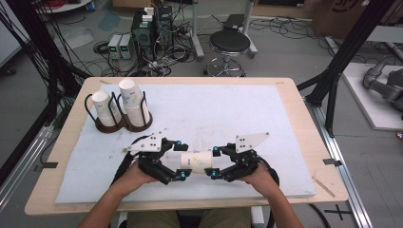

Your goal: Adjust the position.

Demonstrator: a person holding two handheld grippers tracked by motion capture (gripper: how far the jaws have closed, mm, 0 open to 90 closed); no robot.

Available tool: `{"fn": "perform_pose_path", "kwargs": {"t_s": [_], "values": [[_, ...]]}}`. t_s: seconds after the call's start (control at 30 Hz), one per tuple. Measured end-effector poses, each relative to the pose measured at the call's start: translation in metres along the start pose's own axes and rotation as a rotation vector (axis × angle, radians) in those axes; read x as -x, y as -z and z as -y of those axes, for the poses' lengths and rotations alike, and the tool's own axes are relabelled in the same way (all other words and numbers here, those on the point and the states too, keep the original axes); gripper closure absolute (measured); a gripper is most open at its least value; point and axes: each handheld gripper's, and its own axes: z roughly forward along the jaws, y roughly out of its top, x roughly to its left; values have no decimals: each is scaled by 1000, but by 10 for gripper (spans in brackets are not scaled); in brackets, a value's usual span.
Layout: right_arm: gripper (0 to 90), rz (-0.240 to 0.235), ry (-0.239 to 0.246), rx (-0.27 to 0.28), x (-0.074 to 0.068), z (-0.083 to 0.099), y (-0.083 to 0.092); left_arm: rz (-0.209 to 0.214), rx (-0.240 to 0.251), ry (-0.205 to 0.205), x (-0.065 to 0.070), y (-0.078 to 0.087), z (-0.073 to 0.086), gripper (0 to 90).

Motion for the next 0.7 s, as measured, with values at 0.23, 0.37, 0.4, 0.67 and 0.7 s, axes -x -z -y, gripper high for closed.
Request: {"fn": "perform_pose_path", "kwargs": {"t_s": [0.23, 0.37, 0.4, 0.67, 0.7], "values": [[358, 36, 1, -83, 2, -8, 4, -38, -41, -44, 2, 10, -13, 152], [358, 61, 28, -168, 2, -23, 5, -59, -85, -55, 0, 15, -19, 152], [358, 64, 30, -182, 2, -26, 5, -62, -98, -52, 0, 15, -20, 152], [357, 70, 80, -308, 5, -60, 7, -65, -165, -61, -2, 15, -28, 154], [357, 73, 87, -323, 5, -63, 7, -66, -174, -64, -2, 15, -29, 154]]}}
